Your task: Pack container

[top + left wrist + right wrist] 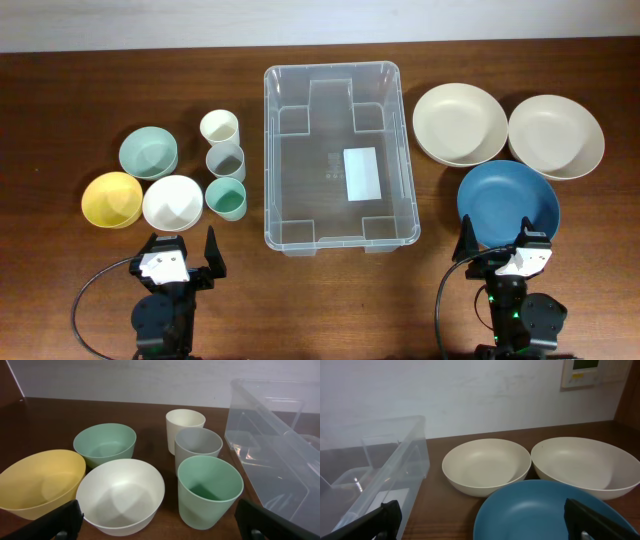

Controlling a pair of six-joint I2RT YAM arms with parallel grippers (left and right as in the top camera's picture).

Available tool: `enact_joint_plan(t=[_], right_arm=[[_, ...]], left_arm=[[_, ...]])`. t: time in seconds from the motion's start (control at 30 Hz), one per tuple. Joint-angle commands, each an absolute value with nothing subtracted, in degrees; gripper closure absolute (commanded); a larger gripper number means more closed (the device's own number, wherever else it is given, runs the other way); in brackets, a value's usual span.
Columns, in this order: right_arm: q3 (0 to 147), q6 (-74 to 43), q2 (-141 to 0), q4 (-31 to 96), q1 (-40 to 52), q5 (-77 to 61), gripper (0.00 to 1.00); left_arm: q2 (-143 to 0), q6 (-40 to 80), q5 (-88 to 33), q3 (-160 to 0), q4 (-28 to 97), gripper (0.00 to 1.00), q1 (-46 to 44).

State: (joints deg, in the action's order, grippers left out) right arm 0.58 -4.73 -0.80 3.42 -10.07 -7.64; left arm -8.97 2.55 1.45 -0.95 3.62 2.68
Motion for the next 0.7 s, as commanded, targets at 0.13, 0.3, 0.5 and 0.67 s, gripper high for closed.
enact_joint_plan(t=[0.13, 0.3, 0.5, 0.67], right_arm=[[3.6, -4.97, -1.76, 8.97, -9.76, -7.29, 0.01], [10.79, -4.97, -8.34, 13.8, -9.76, -5.98, 0.01], [30.09, -4.97, -28.25, 23.24, -10.07, -4.43, 0.02], [54.87, -9.1, -50.13, 43.38, -17.02, -4.29, 0.02]], left_arm=[[-8.51, 2.13, 0.75, -2.66, 5.65, 0.01, 2.5], [-10.76, 2.13, 0.75, -8.16, 10.63, 0.01, 2.5], [-19.07, 2.11, -1.23, -19.27, 16.69, 0.01, 2.5], [-34.33, 2.11, -2.24, -33.3, 26.81, 0.01, 2.5]])
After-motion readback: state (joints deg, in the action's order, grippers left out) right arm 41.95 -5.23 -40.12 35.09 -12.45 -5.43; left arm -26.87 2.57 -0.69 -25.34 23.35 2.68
